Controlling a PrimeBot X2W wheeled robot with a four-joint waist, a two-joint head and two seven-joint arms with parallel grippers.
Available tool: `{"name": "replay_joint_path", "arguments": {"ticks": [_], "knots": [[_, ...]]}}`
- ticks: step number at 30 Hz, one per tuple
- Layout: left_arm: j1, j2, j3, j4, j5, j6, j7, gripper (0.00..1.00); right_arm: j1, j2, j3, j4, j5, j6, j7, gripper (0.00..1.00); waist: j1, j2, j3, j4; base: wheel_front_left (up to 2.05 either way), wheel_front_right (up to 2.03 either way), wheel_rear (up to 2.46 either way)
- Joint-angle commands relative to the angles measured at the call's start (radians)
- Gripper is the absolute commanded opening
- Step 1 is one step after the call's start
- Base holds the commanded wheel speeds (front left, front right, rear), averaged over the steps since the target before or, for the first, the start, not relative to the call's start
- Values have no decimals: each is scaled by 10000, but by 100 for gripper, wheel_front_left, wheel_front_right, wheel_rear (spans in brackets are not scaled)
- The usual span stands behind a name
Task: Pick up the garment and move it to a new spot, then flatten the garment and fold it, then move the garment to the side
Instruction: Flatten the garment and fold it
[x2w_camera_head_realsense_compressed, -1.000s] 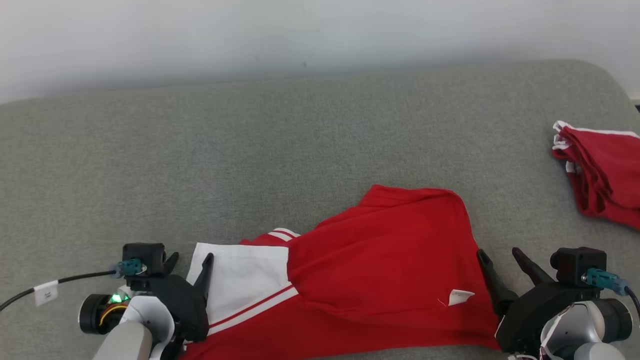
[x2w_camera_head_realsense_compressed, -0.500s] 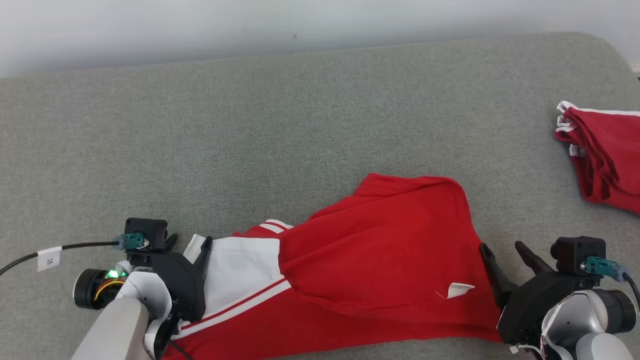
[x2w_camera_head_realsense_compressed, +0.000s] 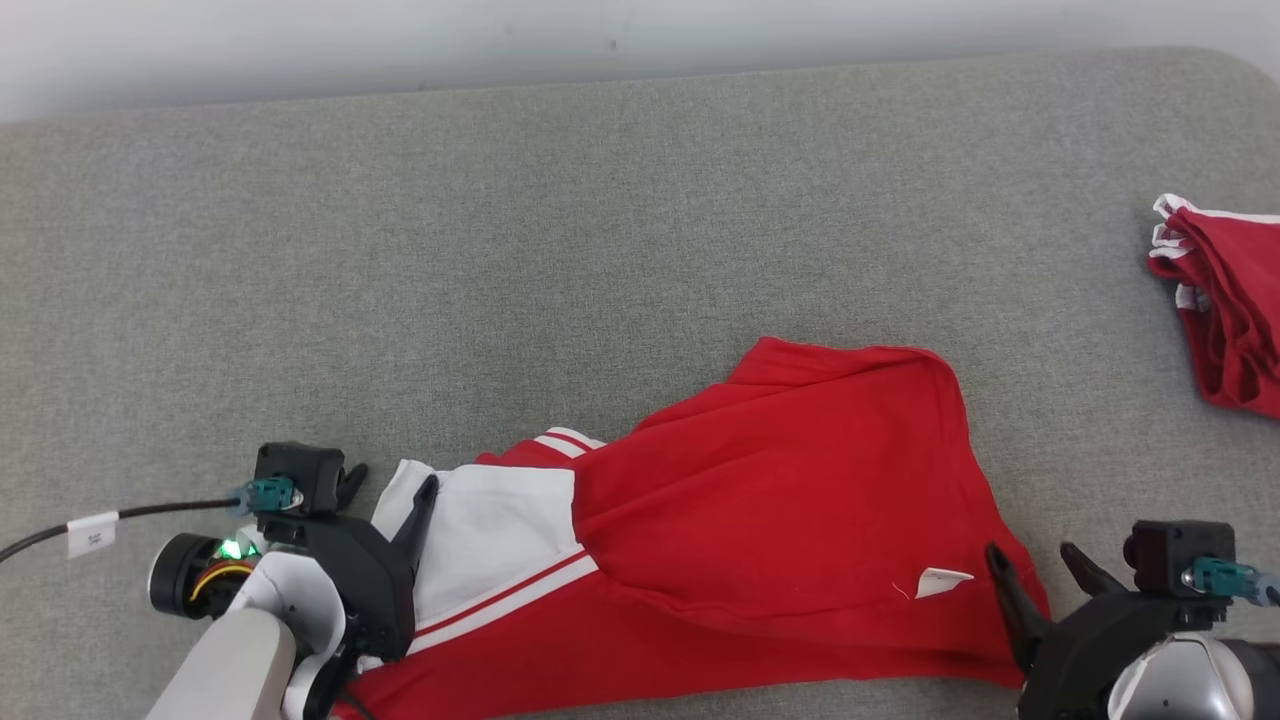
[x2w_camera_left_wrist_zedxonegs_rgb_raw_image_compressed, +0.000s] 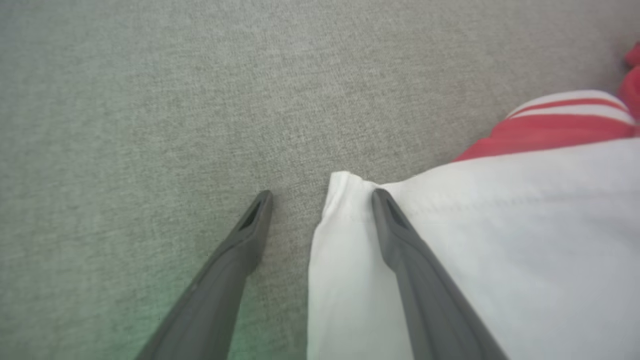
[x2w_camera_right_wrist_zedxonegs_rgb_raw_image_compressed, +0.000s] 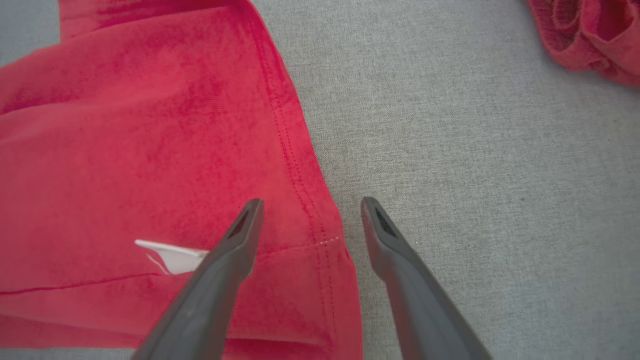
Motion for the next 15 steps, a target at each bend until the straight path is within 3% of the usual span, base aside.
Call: {"name": "replay_joint_path", "arguments": {"ticks": [1, 15], "knots": [[1046, -100, -422, 338, -14, -50, 415, 100, 137, 56, -92, 28, -115, -28, 130, 100, 0, 0, 4, 15, 0, 0, 0], [1026, -149, -561, -245, -113, 160, 693, 100, -610, 102, -475, 1350, -627, -28, 272, 100, 0, 0, 176, 144, 0, 0, 0]]}}
